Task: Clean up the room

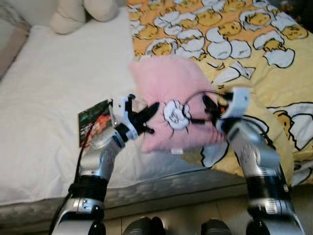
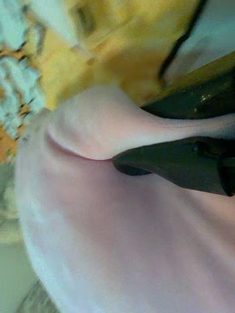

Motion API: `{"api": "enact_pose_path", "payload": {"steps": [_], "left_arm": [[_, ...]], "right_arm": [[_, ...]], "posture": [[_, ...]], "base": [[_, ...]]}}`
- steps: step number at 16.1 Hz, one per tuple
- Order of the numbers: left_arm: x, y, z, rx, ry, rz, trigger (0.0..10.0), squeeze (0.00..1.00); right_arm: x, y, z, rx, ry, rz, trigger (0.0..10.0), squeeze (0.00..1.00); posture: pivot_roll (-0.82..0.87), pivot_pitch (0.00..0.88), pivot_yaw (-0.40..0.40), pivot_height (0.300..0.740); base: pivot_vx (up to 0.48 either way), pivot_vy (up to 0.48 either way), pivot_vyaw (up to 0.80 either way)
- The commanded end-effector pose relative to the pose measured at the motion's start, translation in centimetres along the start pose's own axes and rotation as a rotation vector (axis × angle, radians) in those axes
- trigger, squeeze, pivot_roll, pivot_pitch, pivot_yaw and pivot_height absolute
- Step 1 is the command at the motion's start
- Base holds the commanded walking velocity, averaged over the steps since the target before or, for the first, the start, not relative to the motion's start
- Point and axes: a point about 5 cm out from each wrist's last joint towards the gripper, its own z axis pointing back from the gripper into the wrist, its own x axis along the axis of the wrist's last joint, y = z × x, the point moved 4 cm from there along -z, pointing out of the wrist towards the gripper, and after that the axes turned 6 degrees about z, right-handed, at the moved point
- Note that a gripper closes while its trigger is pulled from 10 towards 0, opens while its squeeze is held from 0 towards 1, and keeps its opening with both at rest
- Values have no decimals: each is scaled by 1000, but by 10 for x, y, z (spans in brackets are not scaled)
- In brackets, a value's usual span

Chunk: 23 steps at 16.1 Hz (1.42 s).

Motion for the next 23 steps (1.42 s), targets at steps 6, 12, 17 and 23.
{"api": "enact_pose_path", "payload": {"steps": [6, 12, 17, 23], "left_arm": [[92, 10, 1, 81, -169, -225, 0, 0], [86, 8, 17, 215, -245, -284, 0, 0], [99, 10, 17, 286, -287, -321, 0, 0], [71, 5, 13, 328, -275, -265, 0, 0]], "right_arm": [[74, 18, -25, 41, -205, 106, 0, 16], [47, -6, -12, -62, -187, 207, 0, 31], [77, -7, -17, -75, -292, 244, 0, 47], [85, 1, -27, -11, -274, 320, 0, 161]], "posture": [[-138, 0, 169, 740], [-145, 0, 164, 740], [-129, 0, 147, 740], [-130, 0, 98, 740]], "base": [[0, 0, 0], [0, 221, 0], [0, 480, 0], [0, 480, 85]]}}
